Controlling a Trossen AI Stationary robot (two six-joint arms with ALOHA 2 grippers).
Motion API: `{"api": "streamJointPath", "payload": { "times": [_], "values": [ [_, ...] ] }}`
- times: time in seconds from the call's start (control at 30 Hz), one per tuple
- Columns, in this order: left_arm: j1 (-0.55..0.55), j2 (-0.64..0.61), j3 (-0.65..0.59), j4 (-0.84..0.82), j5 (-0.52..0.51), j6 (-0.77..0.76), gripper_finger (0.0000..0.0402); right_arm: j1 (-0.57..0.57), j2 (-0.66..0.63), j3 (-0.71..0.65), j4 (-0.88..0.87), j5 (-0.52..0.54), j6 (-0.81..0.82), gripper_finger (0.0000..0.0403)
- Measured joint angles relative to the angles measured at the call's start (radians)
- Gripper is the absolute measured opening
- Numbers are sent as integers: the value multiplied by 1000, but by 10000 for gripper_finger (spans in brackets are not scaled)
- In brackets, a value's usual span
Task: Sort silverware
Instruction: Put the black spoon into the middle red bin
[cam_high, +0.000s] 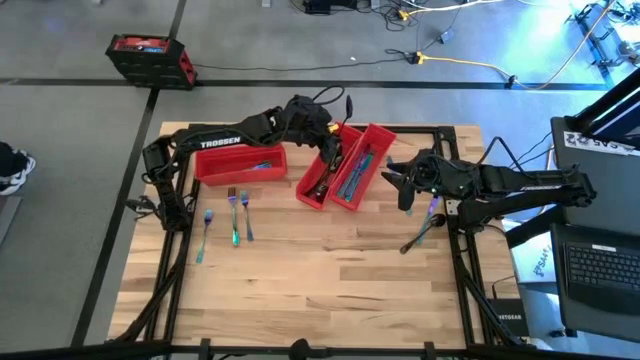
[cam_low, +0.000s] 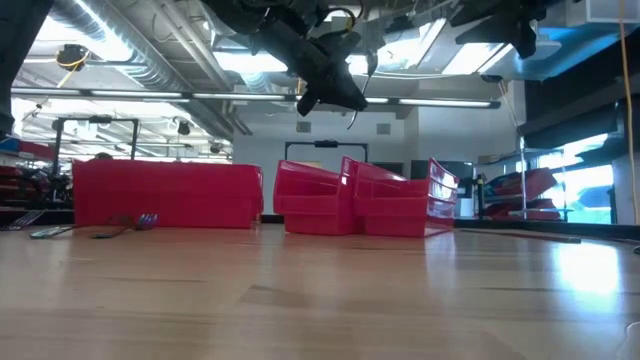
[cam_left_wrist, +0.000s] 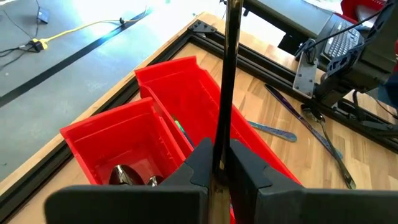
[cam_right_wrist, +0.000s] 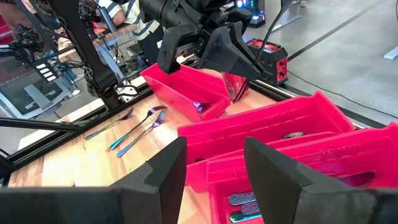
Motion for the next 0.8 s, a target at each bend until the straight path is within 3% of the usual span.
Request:
{"api": "streamJointPath", "payload": {
  "times": [0.8],
  "values": [
    [-2,90,-2,-59,-55,-44,9,0,0,0,3,0,0,145]
  ]
}}
